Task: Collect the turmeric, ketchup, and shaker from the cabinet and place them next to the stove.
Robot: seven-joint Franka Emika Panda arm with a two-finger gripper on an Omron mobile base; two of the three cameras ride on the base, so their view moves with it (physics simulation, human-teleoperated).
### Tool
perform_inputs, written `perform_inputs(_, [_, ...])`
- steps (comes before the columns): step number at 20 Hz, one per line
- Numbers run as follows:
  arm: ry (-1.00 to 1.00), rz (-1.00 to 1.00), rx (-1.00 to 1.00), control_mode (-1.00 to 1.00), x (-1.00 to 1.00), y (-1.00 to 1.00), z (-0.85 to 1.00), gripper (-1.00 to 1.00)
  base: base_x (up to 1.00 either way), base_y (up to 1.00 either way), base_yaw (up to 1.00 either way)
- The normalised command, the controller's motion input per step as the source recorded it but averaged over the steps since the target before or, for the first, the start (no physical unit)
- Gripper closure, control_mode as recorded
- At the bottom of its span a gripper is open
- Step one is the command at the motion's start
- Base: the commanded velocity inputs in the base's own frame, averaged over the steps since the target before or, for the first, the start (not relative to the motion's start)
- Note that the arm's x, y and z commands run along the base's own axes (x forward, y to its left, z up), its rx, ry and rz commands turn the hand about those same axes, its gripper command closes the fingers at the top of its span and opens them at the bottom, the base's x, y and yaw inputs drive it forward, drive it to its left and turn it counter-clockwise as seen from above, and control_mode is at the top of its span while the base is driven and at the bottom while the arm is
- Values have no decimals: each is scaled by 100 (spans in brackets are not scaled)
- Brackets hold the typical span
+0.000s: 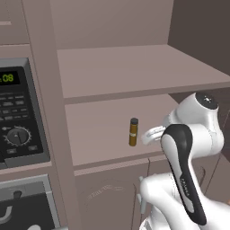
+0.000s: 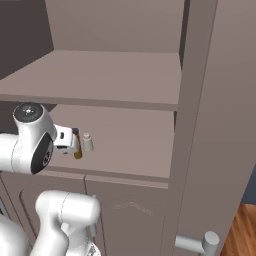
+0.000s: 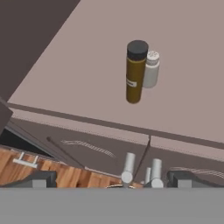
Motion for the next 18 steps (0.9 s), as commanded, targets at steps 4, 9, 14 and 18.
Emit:
perform_inputs(4, [-22, 0, 0, -100, 10, 0, -57, -100, 0, 0, 0])
perform_inputs(9, [-22, 0, 0, -100, 17, 7, -49, -100, 0, 0, 0])
perform_inputs(14, [-22, 0, 0, -100, 12, 6, -50, -100, 0, 0, 0])
perform_inputs(18, [-17, 0, 0, -100, 5, 0, -45, -100, 0, 0, 0])
